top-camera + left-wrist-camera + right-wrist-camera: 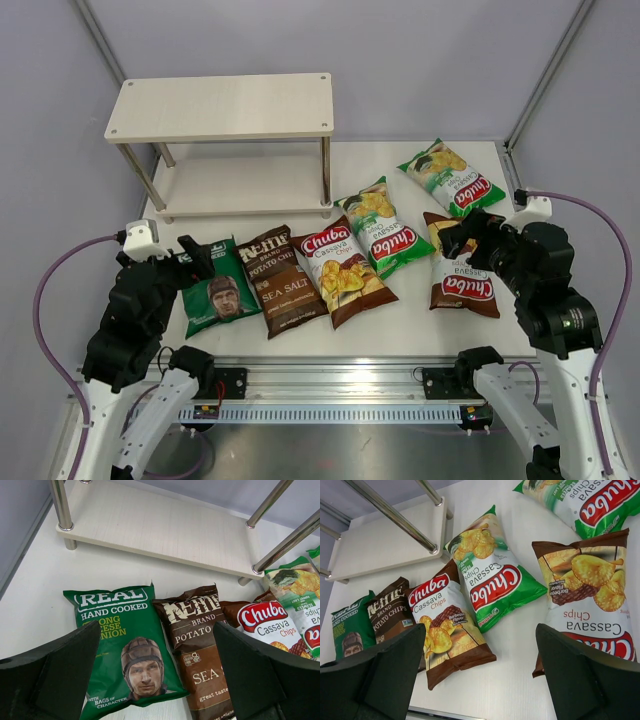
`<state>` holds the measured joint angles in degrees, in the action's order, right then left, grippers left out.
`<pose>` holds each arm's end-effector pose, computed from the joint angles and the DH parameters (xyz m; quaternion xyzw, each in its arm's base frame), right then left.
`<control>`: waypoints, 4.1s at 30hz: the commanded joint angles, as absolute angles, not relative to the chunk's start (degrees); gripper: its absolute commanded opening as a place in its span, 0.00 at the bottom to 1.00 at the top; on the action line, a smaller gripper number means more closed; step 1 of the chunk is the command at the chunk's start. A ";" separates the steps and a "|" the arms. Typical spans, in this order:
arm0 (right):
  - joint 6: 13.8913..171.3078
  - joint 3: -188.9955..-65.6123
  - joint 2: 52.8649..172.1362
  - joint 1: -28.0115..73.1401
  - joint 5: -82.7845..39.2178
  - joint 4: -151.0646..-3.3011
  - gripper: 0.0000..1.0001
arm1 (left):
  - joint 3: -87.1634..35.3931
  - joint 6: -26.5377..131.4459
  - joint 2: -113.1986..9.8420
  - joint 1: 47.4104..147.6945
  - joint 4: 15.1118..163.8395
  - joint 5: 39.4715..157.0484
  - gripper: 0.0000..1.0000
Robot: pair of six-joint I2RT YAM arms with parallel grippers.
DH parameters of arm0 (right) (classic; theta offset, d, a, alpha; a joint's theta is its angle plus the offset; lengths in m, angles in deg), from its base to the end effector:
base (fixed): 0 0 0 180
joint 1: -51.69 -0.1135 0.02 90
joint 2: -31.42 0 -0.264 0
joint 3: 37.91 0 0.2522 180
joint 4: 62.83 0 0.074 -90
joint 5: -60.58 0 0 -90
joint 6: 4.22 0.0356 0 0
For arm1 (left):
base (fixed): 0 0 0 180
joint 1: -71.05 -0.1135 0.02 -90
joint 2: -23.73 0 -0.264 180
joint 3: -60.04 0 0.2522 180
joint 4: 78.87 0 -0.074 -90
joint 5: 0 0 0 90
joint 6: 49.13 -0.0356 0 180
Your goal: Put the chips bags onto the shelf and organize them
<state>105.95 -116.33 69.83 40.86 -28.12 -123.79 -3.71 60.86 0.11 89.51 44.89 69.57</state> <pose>0.1066 0.0212 0.4005 0.0607 0.8216 0.1605 0.5436 0.0742 -0.0117 0.3520 -0.1171 0.7851 -0.0609 0.6052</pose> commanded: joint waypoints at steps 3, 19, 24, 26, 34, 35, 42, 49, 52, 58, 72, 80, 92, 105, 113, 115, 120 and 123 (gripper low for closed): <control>108.37 -113.20 69.13 40.44 -18.64 -116.06 0.99 | -3.20 60.91 0.00 89.25 46.59 68.82 0.99; 121.57 -98.68 92.03 30.20 6.72 -83.25 0.98 | -2.50 59.86 -0.18 88.37 48.08 71.80 0.99; 119.01 -102.20 101.37 20.33 -4.62 -82.65 0.88 | -2.32 59.51 -0.53 88.19 48.52 73.03 0.99; 117.08 -104.13 105.50 15.51 -12.61 -83.79 0.85 | -2.23 59.51 -0.70 88.10 48.70 73.39 0.99; 108.83 -108.62 113.42 13.72 -25.19 -90.98 0.82 | -1.97 59.16 -1.15 88.02 49.05 75.14 0.99; 107.68 -109.58 113.60 13.72 -28.60 -92.22 0.83 | -1.97 59.16 -1.23 88.02 49.05 75.23 0.99; 100.55 -110.20 117.55 14.87 -23.80 -95.39 0.87 | -1.88 58.98 -1.58 88.02 49.14 76.11 0.99; 102.13 -107.22 120.97 19.25 -20.74 -92.06 0.90 | -1.70 58.80 -2.02 88.02 49.49 77.08 0.99; 102.22 -106.25 123.43 20.31 -13.90 -90.66 0.93 | -1.79 58.72 -2.20 88.02 49.49 77.69 0.99; 107.14 -102.13 125.82 20.31 -5.01 -83.19 0.89 | -1.62 58.72 -2.46 88.02 49.49 77.87 0.99; 116.89 -95.97 116.16 20.31 -4.90 -73.87 0.38 | -1.88 58.72 -3.25 88.02 49.23 77.87 0.99; 119.80 -95.88 108.77 20.31 -8.07 -75.79 0.17 | -1.97 58.72 -3.78 88.02 49.14 78.04 0.99; 130.25 -94.92 91.63 20.31 -15.62 -73.35 0.18 | -2.95 68.44 -7.21 88.02 54.19 98.34 0.99; 150.19 -80.77 79.58 20.31 -31.44 -42.17 0.17 | 23.95 93.62 -15.11 108.46 126.55 112.34 0.99; 155.66 -78.12 79.67 20.23 -31.71 -32.82 0.16 | 21.95 86.85 -23.28 119.21 129.22 96.87 0.99; 155.92 -77.86 79.58 20.14 -31.01 -30.45 0.16 | 20.10 86.14 -25.48 120.97 127.55 95.63 0.99; 156.62 -77.86 77.75 20.14 -30.74 -30.97 0.15 | 16.67 83.59 -29.70 124.75 126.31 90.27 0.99; 157.06 -77.25 76.34 20.14 -31.00 -31.67 0.15 | 14.83 81.66 -30.24 126.33 122.37 84.39 0.99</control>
